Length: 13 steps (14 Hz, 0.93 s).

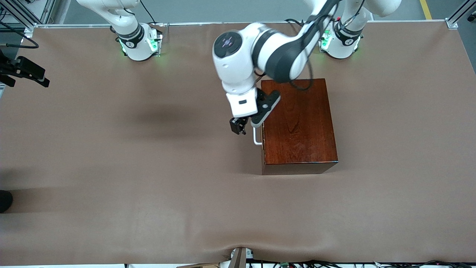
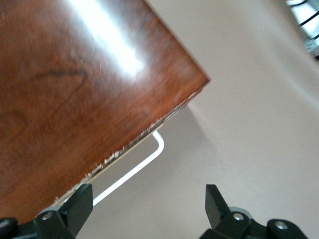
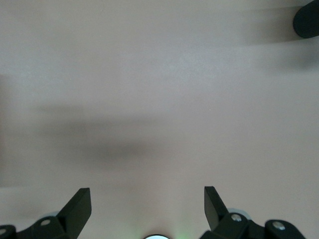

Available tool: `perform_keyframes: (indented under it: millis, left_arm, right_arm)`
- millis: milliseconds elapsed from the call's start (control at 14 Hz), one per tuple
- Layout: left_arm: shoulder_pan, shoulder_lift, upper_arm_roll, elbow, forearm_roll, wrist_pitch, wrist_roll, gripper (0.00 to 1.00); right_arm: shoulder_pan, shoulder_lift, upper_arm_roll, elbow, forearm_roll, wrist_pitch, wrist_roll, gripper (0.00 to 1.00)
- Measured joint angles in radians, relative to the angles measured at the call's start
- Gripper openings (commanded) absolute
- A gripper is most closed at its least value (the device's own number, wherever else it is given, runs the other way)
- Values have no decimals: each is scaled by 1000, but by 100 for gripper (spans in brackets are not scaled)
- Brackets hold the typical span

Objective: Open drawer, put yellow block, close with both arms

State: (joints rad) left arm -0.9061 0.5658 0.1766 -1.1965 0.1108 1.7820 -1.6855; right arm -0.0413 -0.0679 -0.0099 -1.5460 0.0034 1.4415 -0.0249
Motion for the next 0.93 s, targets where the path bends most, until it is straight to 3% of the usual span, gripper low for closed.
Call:
perform_keyframes:
  millis: [428, 927]
  left_arm:
    - [191, -120, 3, -4, -69, -32, 319, 100]
    - [366, -252, 4, -13, -91, -276, 701, 100]
  right_arm:
    - [0, 0, 2, 1, 0, -24, 0, 100]
    - [0, 0, 3, 2, 0, -27, 0, 100]
